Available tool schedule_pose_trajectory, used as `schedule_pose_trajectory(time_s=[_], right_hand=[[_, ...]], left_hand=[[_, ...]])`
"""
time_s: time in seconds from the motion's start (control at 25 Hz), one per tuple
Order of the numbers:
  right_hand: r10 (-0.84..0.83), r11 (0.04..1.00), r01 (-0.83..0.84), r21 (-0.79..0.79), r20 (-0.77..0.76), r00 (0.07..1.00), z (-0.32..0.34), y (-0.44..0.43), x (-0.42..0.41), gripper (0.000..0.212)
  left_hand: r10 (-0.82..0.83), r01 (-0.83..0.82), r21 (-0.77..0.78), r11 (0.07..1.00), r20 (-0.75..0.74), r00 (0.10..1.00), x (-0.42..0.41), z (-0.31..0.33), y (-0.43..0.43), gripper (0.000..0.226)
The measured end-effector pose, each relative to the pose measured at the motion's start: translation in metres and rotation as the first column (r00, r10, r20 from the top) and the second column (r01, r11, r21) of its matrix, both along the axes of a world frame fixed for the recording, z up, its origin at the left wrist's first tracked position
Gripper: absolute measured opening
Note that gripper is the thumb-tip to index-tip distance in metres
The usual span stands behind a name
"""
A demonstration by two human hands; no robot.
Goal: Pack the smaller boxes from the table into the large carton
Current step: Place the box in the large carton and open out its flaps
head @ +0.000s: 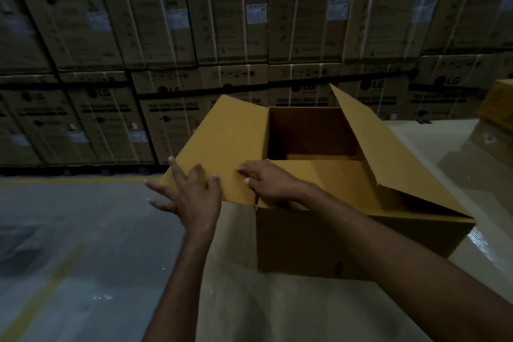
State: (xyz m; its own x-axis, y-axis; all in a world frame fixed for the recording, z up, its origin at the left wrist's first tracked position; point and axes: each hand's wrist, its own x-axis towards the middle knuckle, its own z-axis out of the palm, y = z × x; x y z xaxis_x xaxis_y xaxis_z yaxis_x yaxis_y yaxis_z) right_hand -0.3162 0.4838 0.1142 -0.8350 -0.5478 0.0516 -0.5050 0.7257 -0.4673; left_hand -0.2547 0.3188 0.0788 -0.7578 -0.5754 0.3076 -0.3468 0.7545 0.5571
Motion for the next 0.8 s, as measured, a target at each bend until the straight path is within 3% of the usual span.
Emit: schedule_pose_trajectory(time_s=[0.12, 0.24, 0.4, 0.56, 0.68, 0.8], right_hand=[[-0.112, 0.994, 0.112, 0.0, -0.004, 0.994, -0.003, 0.03, 0.002, 0.045], [-0.293, 0.954, 0.297, 0.03, -0.09, 0.952, -0.002, 0.075, 0.004, 0.045], [-0.501, 0.861, 0.508, 0.014, -0.139, 0.854, 0.001, 0.131, 0.012, 0.056], [-0.575, 0.818, 0.576, -0.003, -0.057, 0.816, 0.011, 0.184, 0.033, 0.071], [-0.631, 0.769, 0.64, 0.005, -0.157, 0.76, 0.027, 0.226, 0.045, 0.078], [-0.667, 0.724, 0.689, 0.009, -0.246, 0.704, 0.037, 0.259, 0.051, 0.073]], left_hand=[[-0.014, 0.005, -0.182, 0.983, -0.051, 0.999, -0.003, 0.003, 0.014, 0.039], [-0.334, 0.329, -0.081, 0.941, -0.057, 0.941, -0.017, 0.015, 0.053, 0.03], [-0.671, 0.671, 0.003, 0.741, -0.025, 0.741, -0.034, 0.027, 0.139, 0.027], [-0.787, 0.794, 0.117, 0.597, -0.106, 0.607, -0.05, 0.049, 0.226, 0.036], [-0.825, 0.838, 0.232, 0.494, -0.179, 0.536, -0.061, 0.062, 0.278, 0.039], [-0.867, 0.875, 0.25, 0.414, -0.185, 0.463, -0.063, 0.062, 0.317, 0.042]])
